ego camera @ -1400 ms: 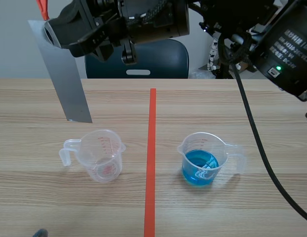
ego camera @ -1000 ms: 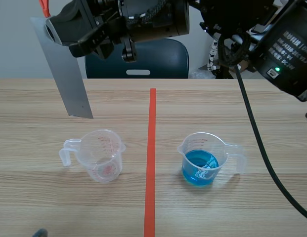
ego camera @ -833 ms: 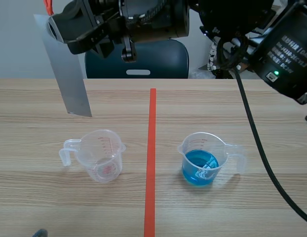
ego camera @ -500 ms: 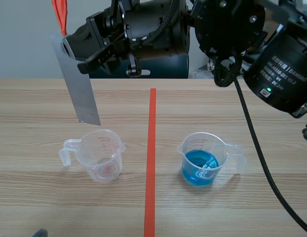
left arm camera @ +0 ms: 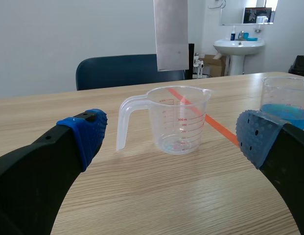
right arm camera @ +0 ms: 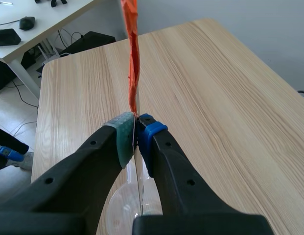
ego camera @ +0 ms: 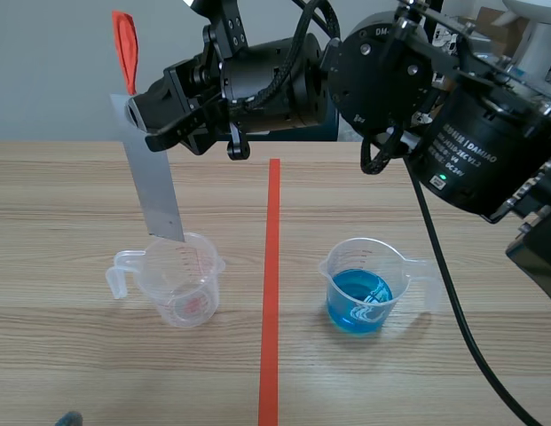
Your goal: Do the redox reaction experiment. put the plate into the left beaker
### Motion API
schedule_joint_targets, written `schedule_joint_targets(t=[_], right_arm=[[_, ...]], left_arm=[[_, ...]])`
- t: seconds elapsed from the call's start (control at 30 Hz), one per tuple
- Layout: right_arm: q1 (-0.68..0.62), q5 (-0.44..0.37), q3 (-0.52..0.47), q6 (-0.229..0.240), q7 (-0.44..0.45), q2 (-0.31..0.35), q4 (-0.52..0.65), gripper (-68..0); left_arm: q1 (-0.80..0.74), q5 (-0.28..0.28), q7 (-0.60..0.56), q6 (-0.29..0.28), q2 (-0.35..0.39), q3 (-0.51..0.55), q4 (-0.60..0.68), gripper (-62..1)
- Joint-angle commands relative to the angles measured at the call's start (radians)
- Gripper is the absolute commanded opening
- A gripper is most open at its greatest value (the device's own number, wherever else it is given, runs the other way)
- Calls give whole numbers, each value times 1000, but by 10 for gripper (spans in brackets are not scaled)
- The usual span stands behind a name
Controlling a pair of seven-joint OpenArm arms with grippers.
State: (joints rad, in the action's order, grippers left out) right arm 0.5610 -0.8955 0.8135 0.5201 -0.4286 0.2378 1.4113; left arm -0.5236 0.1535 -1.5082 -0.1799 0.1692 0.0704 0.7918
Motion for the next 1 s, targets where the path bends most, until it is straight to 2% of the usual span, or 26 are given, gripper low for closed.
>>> schedule_joint_targets(t=[0.0, 0.17, 0.43, 0.53, 0.97], right_arm=[[14, 7, -1, 4, 21, -18, -5, -669], [-6, 50, -1, 49, 30, -37, -46, -669], [-21, 131, 1, 58, 82, -66, -117, -669], [-27, 143, 2, 100, 112, -74, -146, -669], [-63, 335, 43, 106, 262, -92, -199, -669]], left_arm=[[-11, -5, -18, 1, 6, -3, 6, -54], [-11, -5, -18, 1, 6, -3, 6, -54], [-11, -4, -18, 1, 6, -3, 6, -54], [-11, -4, -18, 1, 6, -3, 6, -54], [-11, -4, -18, 1, 6, -3, 6, -54]])
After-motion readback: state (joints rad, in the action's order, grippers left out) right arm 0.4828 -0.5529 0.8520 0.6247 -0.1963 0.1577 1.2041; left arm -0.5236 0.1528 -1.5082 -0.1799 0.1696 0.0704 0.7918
